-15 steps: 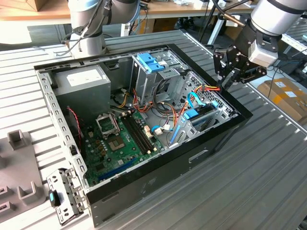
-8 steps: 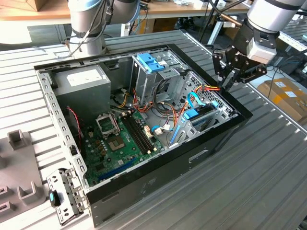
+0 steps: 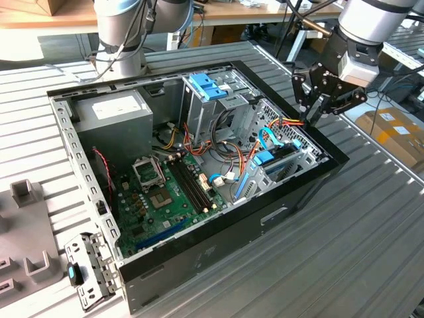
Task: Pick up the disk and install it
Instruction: 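Insert the second disk wire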
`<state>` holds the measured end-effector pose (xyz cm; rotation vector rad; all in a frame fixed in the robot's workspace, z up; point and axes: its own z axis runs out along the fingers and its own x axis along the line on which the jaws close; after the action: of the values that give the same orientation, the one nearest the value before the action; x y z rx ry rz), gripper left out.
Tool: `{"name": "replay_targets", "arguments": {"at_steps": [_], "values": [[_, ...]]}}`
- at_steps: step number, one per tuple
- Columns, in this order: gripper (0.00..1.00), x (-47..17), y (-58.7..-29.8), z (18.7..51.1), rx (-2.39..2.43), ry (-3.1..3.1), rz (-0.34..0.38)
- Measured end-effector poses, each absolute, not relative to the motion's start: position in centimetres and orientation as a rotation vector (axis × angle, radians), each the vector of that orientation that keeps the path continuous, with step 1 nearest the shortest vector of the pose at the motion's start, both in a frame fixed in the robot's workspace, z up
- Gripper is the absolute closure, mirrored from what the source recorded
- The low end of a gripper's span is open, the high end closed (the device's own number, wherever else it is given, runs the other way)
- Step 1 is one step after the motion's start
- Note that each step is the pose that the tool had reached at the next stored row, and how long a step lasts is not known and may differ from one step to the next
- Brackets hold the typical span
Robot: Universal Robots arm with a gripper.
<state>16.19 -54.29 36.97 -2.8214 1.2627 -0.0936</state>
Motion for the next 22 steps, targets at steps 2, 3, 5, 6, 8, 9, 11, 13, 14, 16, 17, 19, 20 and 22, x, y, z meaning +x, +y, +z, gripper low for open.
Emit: {"name": "replay_targets", "arguments": {"at_steps": [2, 3, 5, 6, 8, 9, 11, 13, 14, 16, 17, 19, 20, 22], "values": [[0.70, 16.2, -54.0, 36.9, -2.823, 1.263, -0.095], [0.70, 16.2, -53.9, 36.9, -2.825, 1.264, -0.097], [0.70, 16.2, -53.8, 36.8, -2.834, 1.267, -0.102], [0.70, 16.2, -53.8, 36.8, -2.834, 1.267, -0.103], [0.70, 16.2, -53.8, 36.8, -2.834, 1.267, -0.103], [0.70, 16.2, -53.8, 36.8, -2.835, 1.268, -0.101], [0.70, 16.2, -53.8, 36.8, -2.842, 1.271, -0.079], [0.70, 16.2, -53.8, 36.8, -2.844, 1.272, -0.073], [0.70, 16.2, -53.8, 36.8, -2.845, 1.272, -0.071], [0.70, 16.3, -53.8, 36.8, -2.852, 1.275, -0.076], [0.70, 16.3, -53.7, 36.8, -2.873, 1.283, -0.093], [0.70, 16.3, -53.5, 36.7, -2.904, 1.297, -0.118], [0.70, 16.3, -53.2, 36.7, -2.910, 1.302, -0.124], [0.70, 16.4, -52.7, 36.6, -2.909, 1.306, -0.124]]}}
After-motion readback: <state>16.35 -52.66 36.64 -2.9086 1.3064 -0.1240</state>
